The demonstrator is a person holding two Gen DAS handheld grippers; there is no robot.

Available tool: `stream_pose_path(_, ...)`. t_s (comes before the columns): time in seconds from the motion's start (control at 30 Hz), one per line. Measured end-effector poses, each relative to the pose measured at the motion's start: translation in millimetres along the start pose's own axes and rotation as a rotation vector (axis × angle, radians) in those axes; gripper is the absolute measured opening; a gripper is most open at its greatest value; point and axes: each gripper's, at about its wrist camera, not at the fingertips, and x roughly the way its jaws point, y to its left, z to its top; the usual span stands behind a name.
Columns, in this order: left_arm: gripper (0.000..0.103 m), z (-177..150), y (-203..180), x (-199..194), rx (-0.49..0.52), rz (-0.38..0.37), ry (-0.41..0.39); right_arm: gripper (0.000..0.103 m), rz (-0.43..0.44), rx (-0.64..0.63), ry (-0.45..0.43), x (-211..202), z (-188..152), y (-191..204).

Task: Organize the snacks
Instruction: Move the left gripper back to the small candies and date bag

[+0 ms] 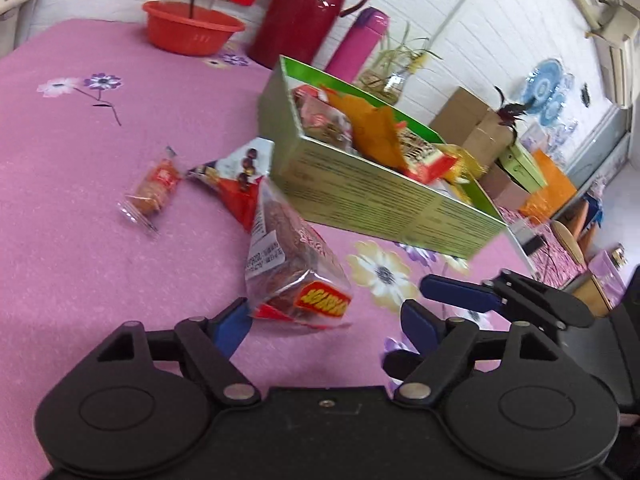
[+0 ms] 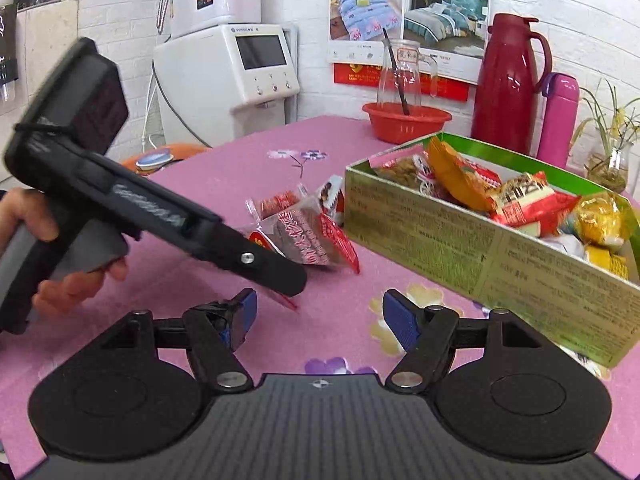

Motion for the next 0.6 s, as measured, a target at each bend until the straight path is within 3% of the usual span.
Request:
stream_pose_path(0.33,0.090,21.6,21.6,-43.4,-0.105,0.124,-0.168,0.103,0.063,0.093,0.006,14.7,10.6,9.2)
stream_pose_path(0.5,0.089,34.2,28.7,-44.2,-0.083,0.247,-0.214,0.103,-0.010,0.141,-0.018,39.1,30.6,22.5)
stream_pose_path(0.6,0.085,44.6,30.2,-34.3,-0.019,0.354,-0.234,0.103,-0.064,0.177,-0.005,55.8,35.0,23.1)
